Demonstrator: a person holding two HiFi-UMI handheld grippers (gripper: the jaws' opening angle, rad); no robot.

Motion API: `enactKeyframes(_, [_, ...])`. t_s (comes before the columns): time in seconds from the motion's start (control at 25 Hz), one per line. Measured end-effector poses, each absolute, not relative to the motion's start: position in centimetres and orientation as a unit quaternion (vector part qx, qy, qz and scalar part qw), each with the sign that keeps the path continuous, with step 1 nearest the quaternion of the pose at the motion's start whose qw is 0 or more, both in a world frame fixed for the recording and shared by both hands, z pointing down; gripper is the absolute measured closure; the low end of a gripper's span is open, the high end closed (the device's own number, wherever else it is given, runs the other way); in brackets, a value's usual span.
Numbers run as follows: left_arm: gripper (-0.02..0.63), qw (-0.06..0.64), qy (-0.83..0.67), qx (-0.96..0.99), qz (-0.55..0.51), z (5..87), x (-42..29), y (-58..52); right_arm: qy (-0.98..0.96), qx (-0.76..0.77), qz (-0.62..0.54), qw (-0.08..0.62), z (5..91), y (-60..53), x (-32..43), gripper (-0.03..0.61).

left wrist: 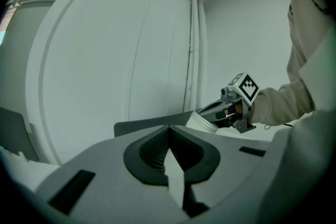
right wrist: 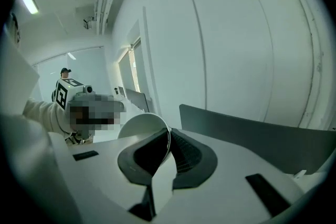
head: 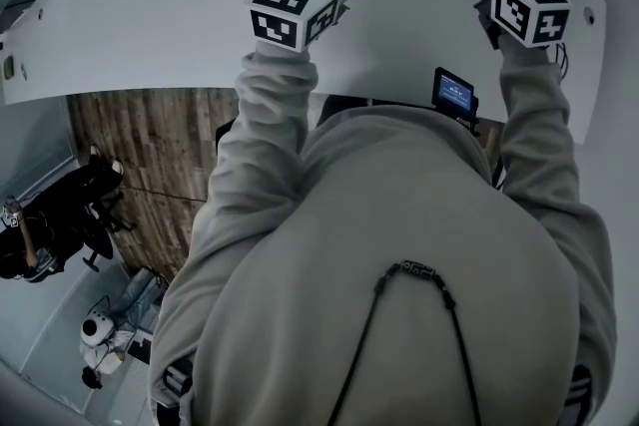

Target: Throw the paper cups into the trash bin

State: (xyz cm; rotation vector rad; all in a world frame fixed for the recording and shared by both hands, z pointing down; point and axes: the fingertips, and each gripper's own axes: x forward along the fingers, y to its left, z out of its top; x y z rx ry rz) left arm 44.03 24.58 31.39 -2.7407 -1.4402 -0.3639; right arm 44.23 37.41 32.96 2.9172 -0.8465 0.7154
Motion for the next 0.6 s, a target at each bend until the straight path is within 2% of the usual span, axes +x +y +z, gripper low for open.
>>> enactKeyframes(0.32, [0.611,0.004,-0.451,-0.888,-0.089,28.1,44.0,24.5,-0.284,0.938,0.198,0.025,29.1,36.2,44.0,0.537])
enactKeyframes(0.6, [0.611,-0.006,-0.452,-0.887,-0.091,28.6,43.2,25.5,-0.287,0.939,0.185,0.032,28.1,35.9,43.6,0.537])
